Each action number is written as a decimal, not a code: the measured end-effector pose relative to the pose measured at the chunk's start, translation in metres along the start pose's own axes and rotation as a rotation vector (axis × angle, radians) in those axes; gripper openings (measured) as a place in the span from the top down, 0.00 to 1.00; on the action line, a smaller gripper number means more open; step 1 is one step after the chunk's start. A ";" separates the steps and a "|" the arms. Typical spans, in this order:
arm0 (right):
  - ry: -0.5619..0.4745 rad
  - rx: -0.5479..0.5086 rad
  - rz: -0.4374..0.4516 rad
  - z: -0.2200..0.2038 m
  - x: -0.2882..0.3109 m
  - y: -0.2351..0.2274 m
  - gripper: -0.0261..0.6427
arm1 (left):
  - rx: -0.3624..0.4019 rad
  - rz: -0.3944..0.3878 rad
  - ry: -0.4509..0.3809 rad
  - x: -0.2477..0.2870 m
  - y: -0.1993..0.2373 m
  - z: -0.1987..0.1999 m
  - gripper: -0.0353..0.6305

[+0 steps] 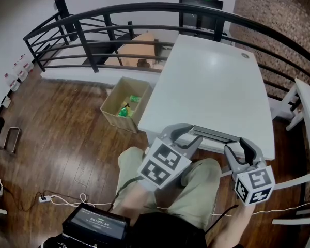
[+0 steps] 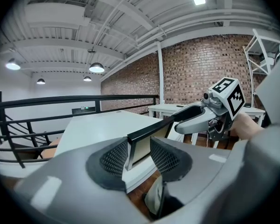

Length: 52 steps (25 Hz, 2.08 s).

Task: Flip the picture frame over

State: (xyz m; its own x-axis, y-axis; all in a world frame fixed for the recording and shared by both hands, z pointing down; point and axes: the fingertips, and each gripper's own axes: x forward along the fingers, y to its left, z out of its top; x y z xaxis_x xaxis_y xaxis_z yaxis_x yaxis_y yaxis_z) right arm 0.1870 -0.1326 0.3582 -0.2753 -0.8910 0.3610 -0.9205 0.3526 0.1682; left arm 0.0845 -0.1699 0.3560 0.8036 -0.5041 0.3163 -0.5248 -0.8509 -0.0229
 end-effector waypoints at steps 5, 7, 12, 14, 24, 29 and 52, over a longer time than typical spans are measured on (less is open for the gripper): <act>-0.011 0.008 0.001 0.004 0.000 -0.002 0.66 | -0.002 -0.002 -0.005 0.000 0.000 0.002 0.71; -0.008 0.007 0.000 0.002 0.002 -0.003 0.66 | -0.003 -0.002 -0.007 0.002 0.000 0.002 0.71; -0.011 0.015 -0.006 0.000 0.006 -0.007 0.66 | -0.001 0.003 -0.009 0.006 0.002 0.003 0.71; -0.013 0.017 -0.007 0.001 0.008 -0.008 0.66 | -0.002 0.005 -0.010 0.007 0.004 0.004 0.71; -0.031 0.041 -0.006 0.005 0.026 -0.020 0.66 | -0.005 0.017 -0.016 0.021 0.016 0.007 0.71; -0.029 0.052 -0.009 0.004 0.039 -0.029 0.66 | -0.006 0.020 -0.009 0.033 0.025 0.007 0.71; 0.010 0.143 0.045 -0.012 0.089 -0.057 0.66 | -0.042 0.040 0.038 0.085 0.062 -0.005 0.71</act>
State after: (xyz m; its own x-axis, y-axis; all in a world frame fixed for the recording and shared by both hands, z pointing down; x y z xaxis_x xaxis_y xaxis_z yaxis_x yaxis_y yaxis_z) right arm 0.2178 -0.2288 0.3915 -0.3153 -0.8718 0.3749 -0.9375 0.3473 0.0191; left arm 0.1184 -0.2649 0.3862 0.7707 -0.5314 0.3516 -0.5687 -0.8226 0.0035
